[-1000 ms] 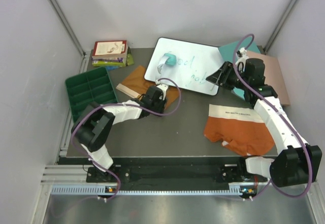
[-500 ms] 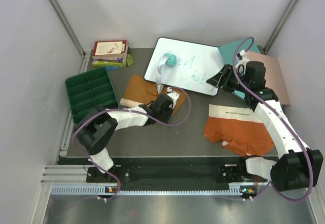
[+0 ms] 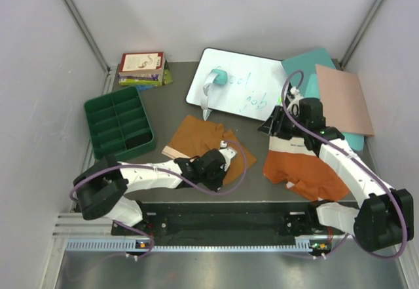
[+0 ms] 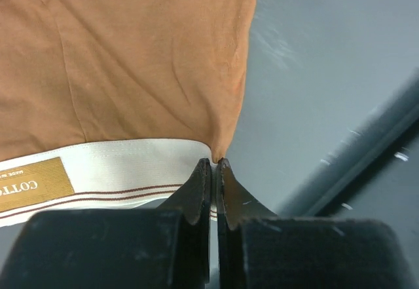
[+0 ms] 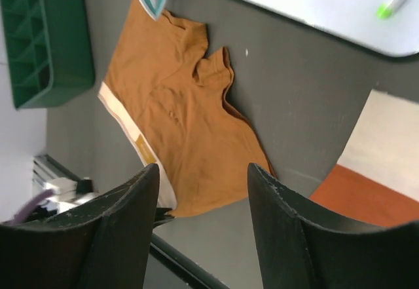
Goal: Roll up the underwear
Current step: Move the underwear to the center of the board.
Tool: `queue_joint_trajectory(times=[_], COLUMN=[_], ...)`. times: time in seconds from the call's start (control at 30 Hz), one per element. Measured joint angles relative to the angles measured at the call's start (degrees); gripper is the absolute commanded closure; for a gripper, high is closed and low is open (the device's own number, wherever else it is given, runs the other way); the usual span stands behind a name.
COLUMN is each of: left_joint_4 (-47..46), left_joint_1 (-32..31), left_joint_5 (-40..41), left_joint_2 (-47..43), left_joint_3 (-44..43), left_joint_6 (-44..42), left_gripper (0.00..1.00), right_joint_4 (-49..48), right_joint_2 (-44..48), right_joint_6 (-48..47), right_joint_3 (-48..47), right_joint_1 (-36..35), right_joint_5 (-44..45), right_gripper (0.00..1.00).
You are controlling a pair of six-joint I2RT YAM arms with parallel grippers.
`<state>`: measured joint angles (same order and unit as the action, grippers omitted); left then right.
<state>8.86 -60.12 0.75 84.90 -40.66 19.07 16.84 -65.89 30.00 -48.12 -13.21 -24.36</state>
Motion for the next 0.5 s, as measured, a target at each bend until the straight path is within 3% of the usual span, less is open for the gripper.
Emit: queue_joint_trajectory(times=[0.27,0.33,0.37,0.5], left_joint_4=[-2.99,-3.61,-3.65,-3.43], left_joint_1=[-2.43,-3.32,-3.67,-5.73], left_joint_5=[-2.86,-2.69,-2.58,-0.9], left_joint_2=[-2.21,-1.73,-1.53,-0.9], left_joint_3=[2.27,2.27,2.27,2.05], left_joint_6=[9.31,11.06,11.47,13.14], left_gripper=[0.99,0.89,0.77,0.59], right_joint_4=[1.46,2.73,2.97,3.98], right_joint_2=[0.28,0.26,0.26,-0.11], right_joint_6=[1.42,1.81,2.03,2.6], right_joint_3=[9.4,10.71,11.15,13.11], right_joint_1=[-7.67,-9.9,-10.49,-11.41], right_joint_5=[5.33,7.04,7.63,9.68], right_gripper=[0.46,0.46,0.46,0.47])
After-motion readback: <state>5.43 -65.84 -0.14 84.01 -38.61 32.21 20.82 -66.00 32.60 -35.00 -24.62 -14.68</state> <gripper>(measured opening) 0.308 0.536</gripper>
